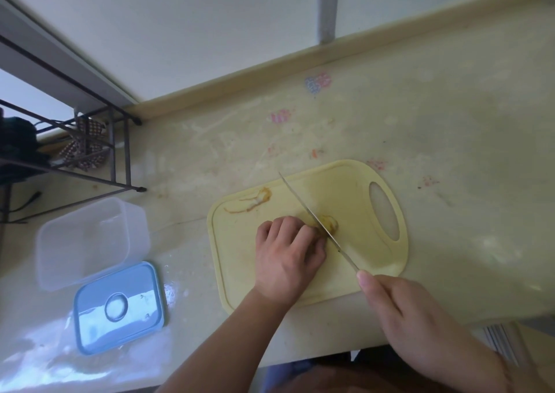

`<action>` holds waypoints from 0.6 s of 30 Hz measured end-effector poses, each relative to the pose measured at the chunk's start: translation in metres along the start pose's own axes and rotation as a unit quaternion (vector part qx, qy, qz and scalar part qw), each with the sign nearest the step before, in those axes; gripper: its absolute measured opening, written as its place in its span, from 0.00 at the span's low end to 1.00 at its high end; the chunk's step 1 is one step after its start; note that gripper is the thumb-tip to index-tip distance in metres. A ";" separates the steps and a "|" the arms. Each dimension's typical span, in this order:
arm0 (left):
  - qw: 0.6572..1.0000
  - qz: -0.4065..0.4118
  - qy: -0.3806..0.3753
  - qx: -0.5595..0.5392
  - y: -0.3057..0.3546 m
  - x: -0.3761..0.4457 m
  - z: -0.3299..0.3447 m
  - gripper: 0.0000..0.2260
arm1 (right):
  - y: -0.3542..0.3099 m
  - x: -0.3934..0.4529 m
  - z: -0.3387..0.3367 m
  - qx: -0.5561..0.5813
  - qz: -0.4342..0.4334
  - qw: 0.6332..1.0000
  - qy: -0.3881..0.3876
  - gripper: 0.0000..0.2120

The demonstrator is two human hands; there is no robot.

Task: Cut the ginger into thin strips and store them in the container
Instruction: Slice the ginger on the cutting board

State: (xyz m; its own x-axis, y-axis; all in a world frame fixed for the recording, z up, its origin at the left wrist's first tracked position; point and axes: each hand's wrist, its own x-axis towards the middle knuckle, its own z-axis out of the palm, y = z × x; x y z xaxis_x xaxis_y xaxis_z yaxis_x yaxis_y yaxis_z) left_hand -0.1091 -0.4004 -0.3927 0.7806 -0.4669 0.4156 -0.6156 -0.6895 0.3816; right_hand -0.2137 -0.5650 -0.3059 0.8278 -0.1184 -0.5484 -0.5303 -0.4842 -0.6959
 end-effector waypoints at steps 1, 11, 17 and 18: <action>1.000 0.000 0.005 0.000 0.000 0.000 0.001 0.07 | 0.001 -0.001 0.000 -0.002 0.000 1.000 0.000 0.39; 0.999 -0.018 -0.008 0.032 0.000 0.000 0.002 0.07 | 0.006 -0.009 0.000 -0.001 0.001 1.000 0.010 0.39; 0.999 -0.015 -0.013 0.041 -0.001 -0.001 0.004 0.04 | 0.009 -0.009 0.003 -0.010 0.009 1.000 0.013 0.44; 0.999 -0.013 -0.012 0.041 -0.001 -0.001 0.004 0.03 | 0.008 -0.008 0.004 -0.009 0.009 1.000 0.012 0.43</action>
State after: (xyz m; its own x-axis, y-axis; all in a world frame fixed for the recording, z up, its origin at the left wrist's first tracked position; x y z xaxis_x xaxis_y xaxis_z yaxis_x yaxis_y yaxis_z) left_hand -0.1088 -0.4020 -0.3967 0.7994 -0.4603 0.3862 -0.5845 -0.7448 0.3221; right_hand -0.2255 -0.5651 -0.3088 0.8220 -0.1484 -0.5499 -0.5427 -0.4969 -0.6771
